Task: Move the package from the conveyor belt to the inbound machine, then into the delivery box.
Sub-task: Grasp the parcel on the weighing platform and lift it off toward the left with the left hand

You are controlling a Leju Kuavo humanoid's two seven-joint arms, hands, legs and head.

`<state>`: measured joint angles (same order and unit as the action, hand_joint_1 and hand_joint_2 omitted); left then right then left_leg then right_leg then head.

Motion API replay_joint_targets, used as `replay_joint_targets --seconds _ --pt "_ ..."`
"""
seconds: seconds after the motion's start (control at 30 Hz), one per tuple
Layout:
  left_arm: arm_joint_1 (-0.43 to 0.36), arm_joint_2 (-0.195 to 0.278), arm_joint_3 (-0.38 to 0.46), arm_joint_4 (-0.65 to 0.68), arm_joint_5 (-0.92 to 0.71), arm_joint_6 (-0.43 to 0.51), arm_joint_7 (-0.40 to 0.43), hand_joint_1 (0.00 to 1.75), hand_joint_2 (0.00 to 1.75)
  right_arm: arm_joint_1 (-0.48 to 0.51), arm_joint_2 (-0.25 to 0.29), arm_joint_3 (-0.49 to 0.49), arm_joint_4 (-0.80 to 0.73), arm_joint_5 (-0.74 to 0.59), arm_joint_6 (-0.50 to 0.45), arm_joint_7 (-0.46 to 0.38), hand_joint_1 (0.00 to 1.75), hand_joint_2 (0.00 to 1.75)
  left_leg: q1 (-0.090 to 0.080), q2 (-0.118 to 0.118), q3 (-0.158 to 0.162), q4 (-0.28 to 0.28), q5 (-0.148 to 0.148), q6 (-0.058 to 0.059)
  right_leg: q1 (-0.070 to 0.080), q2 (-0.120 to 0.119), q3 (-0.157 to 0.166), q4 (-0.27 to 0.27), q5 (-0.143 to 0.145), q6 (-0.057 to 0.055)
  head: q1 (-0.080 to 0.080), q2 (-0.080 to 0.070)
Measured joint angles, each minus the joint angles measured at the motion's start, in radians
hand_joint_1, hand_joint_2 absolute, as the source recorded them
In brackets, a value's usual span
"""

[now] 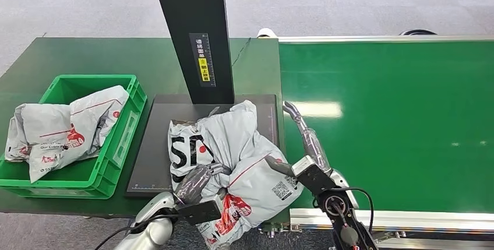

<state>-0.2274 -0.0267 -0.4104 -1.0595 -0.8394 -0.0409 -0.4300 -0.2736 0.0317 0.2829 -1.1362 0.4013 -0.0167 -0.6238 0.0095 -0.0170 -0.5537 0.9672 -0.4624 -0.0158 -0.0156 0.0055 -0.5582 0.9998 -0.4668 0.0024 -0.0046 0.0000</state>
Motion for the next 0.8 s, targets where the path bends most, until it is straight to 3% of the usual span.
replay_joint_targets --seconds 0.33,0.8 --pt "0.022 -0.003 0.005 -0.039 0.067 0.070 -0.063 1.75 1.75 0.010 0.000 -0.011 -0.013 -0.003 0.014 0.005 0.00 1.75 0.000 0.001 -0.002 0.000 0.000 0.000 0.000 0.000 -0.002 0.000 0.000 0.000 0.000 0.000" --pt "0.096 -0.024 0.065 -0.196 0.195 0.211 -0.169 1.75 1.75 0.011 0.012 -0.013 -0.038 -0.008 0.031 0.023 0.00 1.75 0.000 0.001 -0.004 0.000 0.000 0.000 0.000 0.001 -0.005 0.000 0.000 0.000 0.000 0.000"
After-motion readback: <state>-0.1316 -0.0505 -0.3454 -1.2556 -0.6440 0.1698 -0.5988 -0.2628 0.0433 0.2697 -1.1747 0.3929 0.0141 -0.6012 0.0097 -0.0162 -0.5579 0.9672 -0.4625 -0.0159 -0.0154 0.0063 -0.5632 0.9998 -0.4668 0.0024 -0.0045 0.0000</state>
